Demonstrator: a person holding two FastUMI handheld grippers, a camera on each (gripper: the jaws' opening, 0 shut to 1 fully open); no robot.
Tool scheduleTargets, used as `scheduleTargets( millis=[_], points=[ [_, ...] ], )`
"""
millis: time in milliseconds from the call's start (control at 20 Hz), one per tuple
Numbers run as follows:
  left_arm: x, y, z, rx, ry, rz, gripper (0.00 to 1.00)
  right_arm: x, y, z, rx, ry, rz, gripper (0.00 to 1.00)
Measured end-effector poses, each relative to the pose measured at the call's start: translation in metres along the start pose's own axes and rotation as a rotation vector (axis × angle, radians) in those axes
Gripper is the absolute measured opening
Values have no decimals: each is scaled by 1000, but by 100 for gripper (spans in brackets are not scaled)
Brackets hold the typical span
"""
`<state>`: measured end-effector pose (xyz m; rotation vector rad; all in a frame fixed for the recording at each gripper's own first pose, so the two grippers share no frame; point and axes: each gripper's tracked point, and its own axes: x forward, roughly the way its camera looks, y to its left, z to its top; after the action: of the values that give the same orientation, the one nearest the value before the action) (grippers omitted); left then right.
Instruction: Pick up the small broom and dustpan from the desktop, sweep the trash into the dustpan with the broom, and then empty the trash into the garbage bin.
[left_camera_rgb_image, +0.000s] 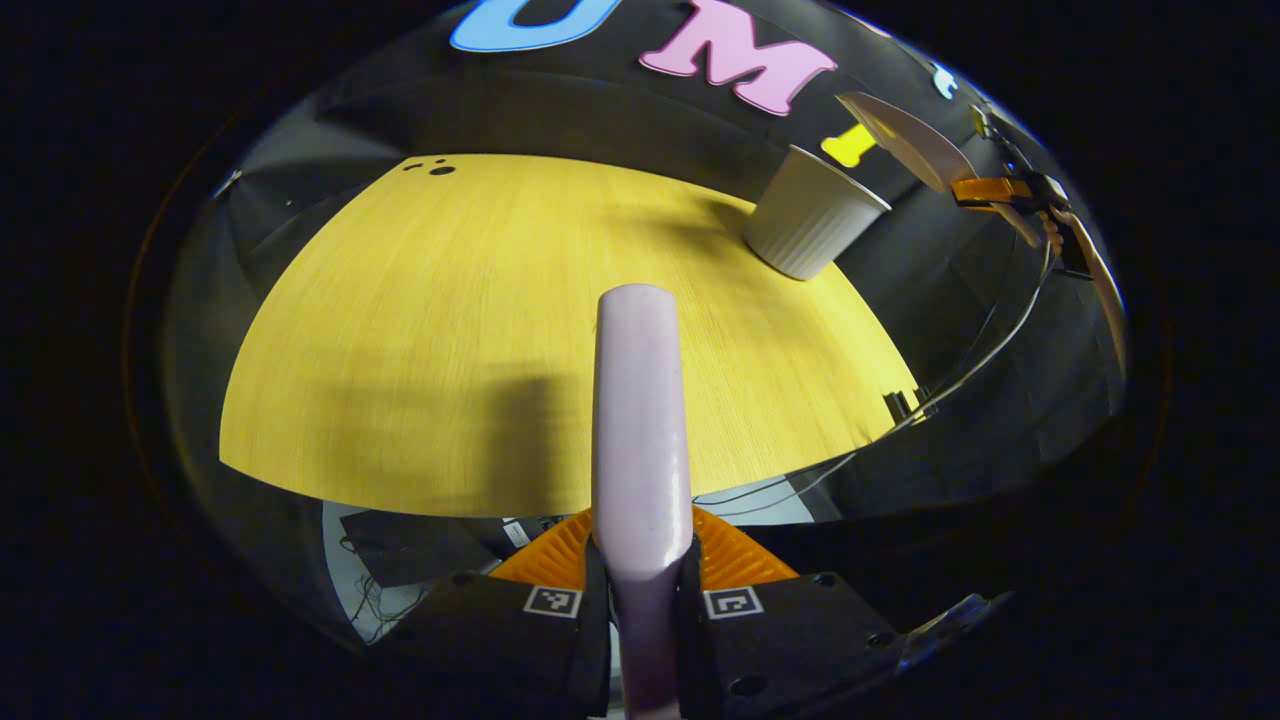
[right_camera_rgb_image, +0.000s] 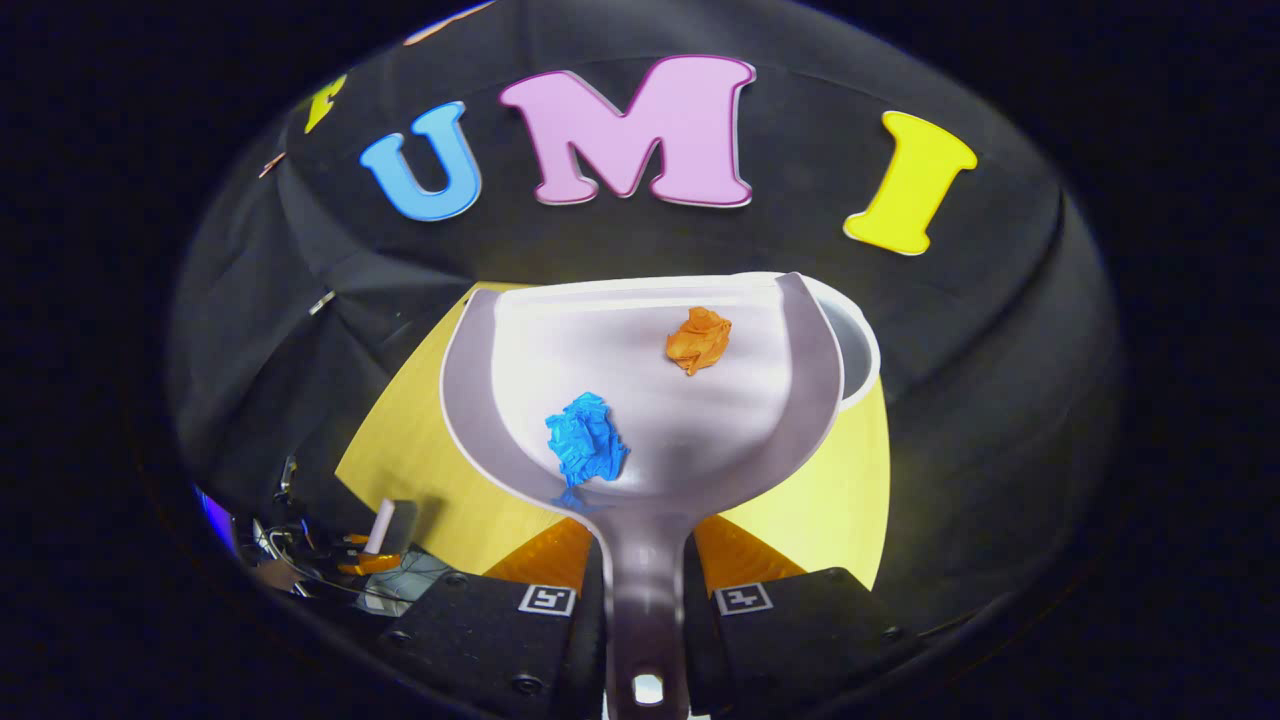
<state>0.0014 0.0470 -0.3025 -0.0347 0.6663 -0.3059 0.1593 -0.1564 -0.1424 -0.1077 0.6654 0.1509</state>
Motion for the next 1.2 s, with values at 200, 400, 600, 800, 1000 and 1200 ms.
scheduleTargets(
  millis=[200,400,600,800,1000,1200],
  points=[
    [2,6,30,-60,-35,29,30,17,-46,10,19,9,-99,35],
    [13,4,65,-61,-61,54,30,47,-82,15,21,30,-170,36],
    [21,-1,76,-37,-36,63,30,74,-108,14,9,43,-213,34],
    [27,-8,85,4,-11,63,30,93,-132,16,-69,46,-277,36],
    [32,-13,89,15,2,57,30,93,-141,17,-122,32,-338,35],
    [37,-12,88,11,25,52,30,92,-160,20,-298,17,-485,36]
  ],
)
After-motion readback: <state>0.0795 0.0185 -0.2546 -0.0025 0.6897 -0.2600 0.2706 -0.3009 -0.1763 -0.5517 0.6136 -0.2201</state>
